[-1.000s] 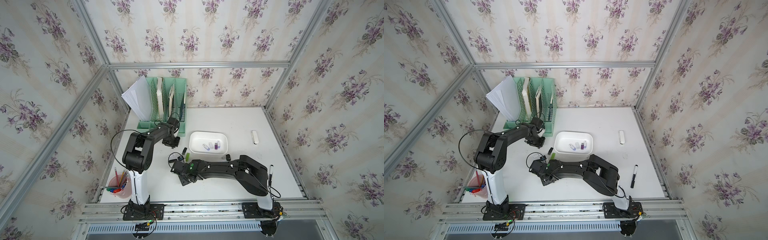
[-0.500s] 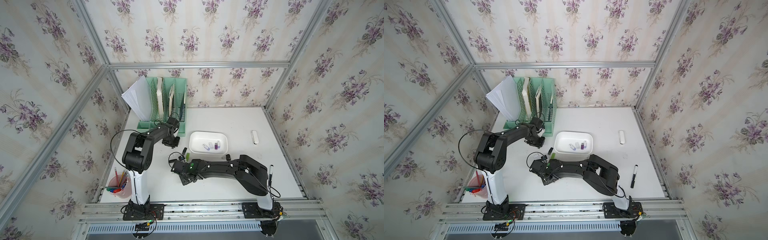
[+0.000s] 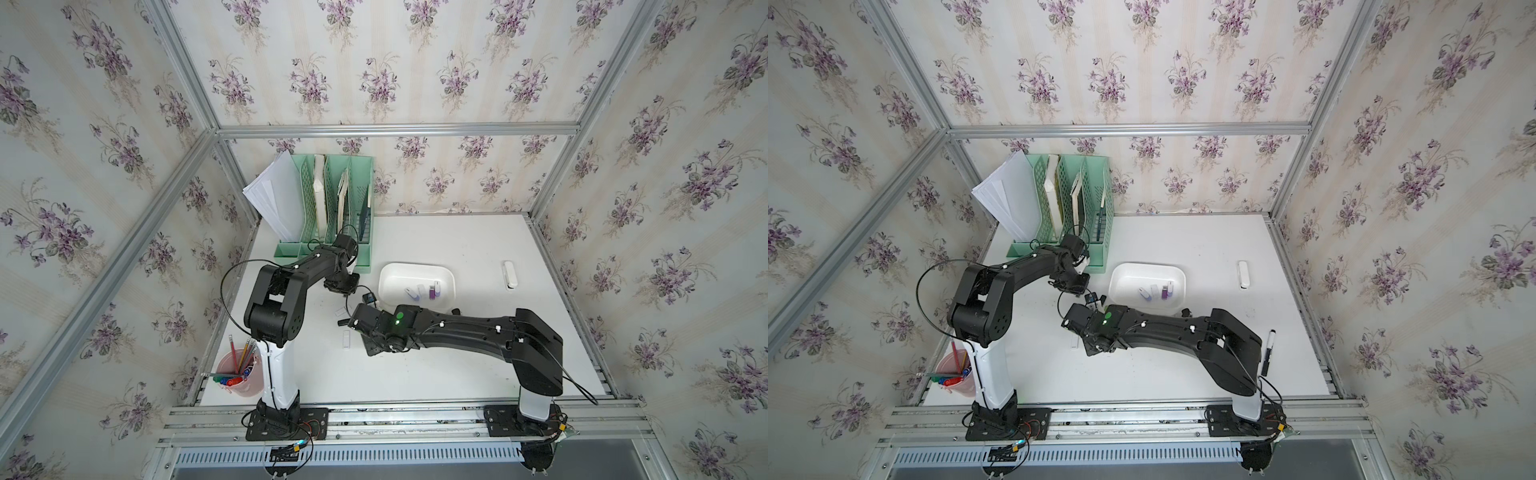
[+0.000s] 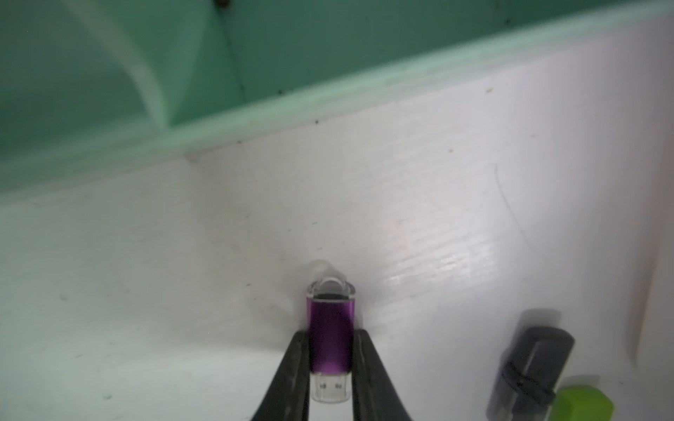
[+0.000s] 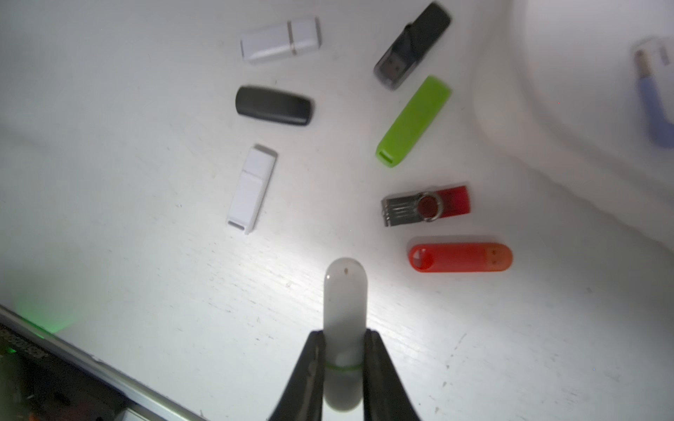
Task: Put the usb flash drive into the storage box
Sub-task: Place the USB flash in the storage box.
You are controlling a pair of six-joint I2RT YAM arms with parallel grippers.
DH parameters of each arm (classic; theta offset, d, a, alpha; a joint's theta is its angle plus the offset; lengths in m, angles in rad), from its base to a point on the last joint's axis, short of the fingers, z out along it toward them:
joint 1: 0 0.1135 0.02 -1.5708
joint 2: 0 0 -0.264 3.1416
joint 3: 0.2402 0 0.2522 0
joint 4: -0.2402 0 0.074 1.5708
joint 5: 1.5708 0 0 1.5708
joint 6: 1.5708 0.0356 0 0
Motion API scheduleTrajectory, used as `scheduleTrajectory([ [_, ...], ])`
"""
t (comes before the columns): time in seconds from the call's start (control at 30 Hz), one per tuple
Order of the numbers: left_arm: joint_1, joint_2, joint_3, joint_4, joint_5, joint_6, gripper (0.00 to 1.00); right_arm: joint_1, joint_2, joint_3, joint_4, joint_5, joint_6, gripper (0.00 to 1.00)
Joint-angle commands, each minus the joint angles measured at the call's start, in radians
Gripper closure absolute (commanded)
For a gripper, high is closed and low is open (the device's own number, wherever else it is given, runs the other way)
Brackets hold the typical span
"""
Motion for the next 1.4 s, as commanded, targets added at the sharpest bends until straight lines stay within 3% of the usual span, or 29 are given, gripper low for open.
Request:
scheduleTrajectory([
  [0.0,0.003,0.017,-0.016,-0.124,0.002,-0.014,0.77,-0.056,-0.052,0.016,-0.059,0.071,-0.029,0.82],
  [0.3,0.001,-0.019,-0.014,-0.154,0.017,-0.036,0.77,-0.264,-0.085,0.012,-0.022,0.083,-0.164,0.82],
  [0.5,0.001,-0.050,-0.021,-0.169,0.019,-0.048,0.77,-0.369,-0.008,0.040,0.036,0.038,-0.242,0.83],
  [1.0,0.000,-0.075,-0.060,-0.162,0.022,-0.063,0.77,-0.406,0.196,0.111,0.121,-0.066,-0.309,0.83],
  [1.37,0.000,-0.072,-0.048,-0.168,0.020,-0.062,0.77,-0.441,0.277,0.129,0.127,-0.071,-0.327,0.84],
])
